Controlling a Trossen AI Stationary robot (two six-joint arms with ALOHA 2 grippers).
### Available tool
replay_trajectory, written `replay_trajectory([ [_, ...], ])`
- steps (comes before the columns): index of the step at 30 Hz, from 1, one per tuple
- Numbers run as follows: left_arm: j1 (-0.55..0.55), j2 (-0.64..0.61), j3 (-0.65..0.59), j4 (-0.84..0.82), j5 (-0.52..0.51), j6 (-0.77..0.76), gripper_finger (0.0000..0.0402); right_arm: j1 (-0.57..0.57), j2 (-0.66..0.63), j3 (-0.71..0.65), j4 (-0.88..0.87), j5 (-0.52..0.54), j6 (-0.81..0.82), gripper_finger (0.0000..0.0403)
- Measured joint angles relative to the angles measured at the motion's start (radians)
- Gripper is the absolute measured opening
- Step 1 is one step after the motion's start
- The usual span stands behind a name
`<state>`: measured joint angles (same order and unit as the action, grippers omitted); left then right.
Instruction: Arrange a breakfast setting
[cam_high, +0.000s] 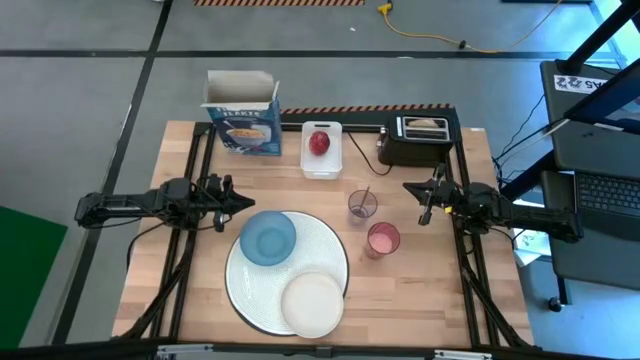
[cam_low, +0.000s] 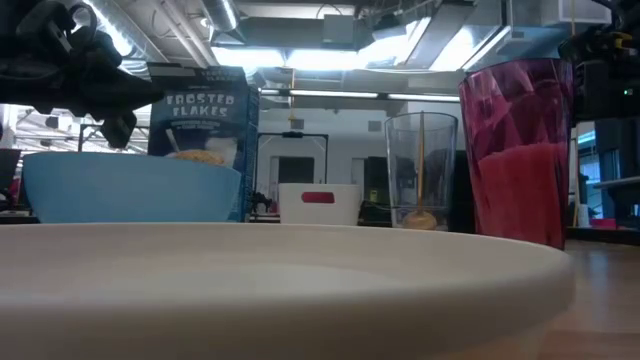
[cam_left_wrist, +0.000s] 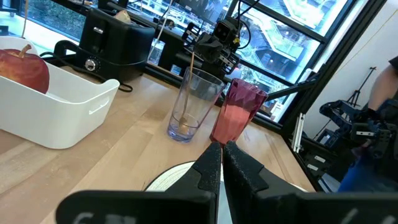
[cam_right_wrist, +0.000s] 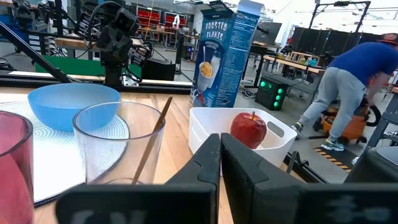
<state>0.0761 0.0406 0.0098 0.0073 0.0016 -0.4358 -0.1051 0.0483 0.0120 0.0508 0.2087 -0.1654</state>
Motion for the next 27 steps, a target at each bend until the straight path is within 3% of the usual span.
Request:
replay_trajectory([
  [22,0.0,0.0,0.0,0.0,0.0,0.0,0.001,0.0,0.0,0.0,0.0,0.001,0.0,0.0014],
  [27,0.0,0.0,-0.001,0.015,-0.058,-0.01,0.001,0.0,0.0,-0.001,0.012,0.034,0.053,0.0014],
])
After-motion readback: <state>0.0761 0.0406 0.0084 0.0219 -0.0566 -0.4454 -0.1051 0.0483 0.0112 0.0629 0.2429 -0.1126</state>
